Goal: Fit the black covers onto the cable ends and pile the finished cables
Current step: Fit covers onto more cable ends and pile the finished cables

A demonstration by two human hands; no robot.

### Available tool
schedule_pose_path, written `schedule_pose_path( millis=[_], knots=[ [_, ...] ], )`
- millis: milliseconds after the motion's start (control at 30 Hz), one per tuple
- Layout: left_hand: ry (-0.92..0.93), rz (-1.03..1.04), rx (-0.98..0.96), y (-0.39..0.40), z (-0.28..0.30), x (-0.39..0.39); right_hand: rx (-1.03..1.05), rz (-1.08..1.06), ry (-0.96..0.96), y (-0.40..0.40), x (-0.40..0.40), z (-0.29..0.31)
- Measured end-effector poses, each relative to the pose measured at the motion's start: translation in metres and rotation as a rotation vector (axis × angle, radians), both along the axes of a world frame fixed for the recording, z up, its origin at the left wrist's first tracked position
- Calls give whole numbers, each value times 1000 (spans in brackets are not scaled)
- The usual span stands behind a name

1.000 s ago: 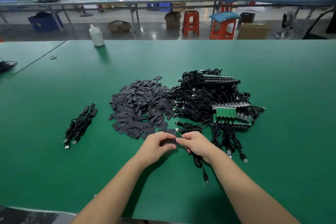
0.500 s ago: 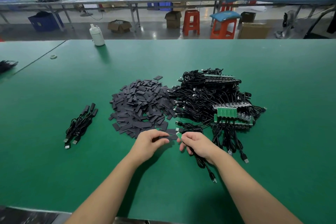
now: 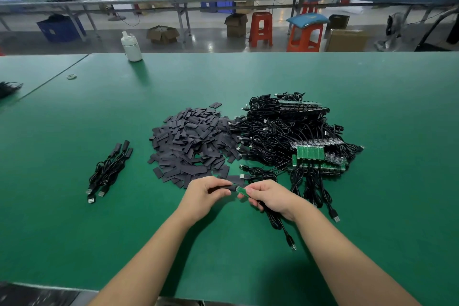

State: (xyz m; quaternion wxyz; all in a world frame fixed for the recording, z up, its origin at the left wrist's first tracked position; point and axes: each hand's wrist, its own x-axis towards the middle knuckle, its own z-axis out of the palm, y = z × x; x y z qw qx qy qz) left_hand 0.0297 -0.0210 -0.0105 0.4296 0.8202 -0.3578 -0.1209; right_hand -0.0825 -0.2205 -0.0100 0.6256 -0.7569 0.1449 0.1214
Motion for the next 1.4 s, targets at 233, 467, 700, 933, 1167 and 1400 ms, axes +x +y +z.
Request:
schedule_pose_path(
  millis=[233,467,700,933,1167,1400],
  knots=[
    [38,6,-4,1,-4,2,40,-10,6,-1,1,-2],
    [51,21,-15,-1,-6,1,68,-24,2,-2,0,-4],
    [82,48,-40,-4,-11,-3,83,-47,-2,-1,-1,-4],
    [199,76,-118,-7,-13,-6,91,-67,-10,-2,-1,-5],
    [183,36,-92,-8,-11,-5,57,-12,-8,-2,0,-4],
    [70,-127,78,-3,0,4,-125,122,31,-3,3,-3]
  ],
)
